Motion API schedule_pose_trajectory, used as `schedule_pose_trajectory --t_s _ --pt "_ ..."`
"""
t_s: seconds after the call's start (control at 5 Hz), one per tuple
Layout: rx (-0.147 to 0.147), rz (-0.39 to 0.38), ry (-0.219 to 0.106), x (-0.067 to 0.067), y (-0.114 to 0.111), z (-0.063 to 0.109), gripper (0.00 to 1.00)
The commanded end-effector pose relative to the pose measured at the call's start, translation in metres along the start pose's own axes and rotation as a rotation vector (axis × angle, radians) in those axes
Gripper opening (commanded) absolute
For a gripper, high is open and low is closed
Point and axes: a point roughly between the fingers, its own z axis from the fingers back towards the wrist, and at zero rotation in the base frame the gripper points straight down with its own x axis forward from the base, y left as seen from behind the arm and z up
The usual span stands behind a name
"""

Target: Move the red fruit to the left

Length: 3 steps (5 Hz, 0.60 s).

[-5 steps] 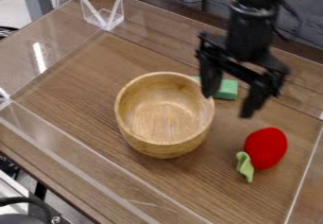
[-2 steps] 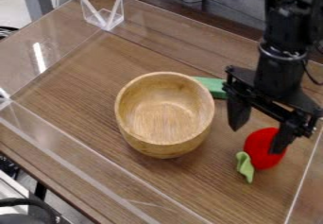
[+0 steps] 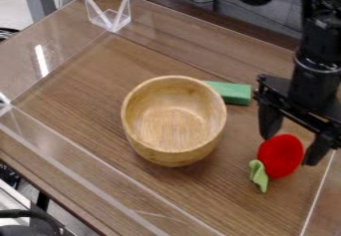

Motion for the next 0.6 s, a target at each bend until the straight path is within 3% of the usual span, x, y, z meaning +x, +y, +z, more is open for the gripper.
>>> schedule_pose_trajectory --t_s 0.0,0.2,0.4 --pt "0.000 0.023 -0.068 0.016 -0.005 0.003 1.00" --pt "0.007 0.044 -0.082 0.021 -0.005 -0.007 1.00" --pt "0.016 0.113 -0.096 0.030 0.004 -0.008 0.00"
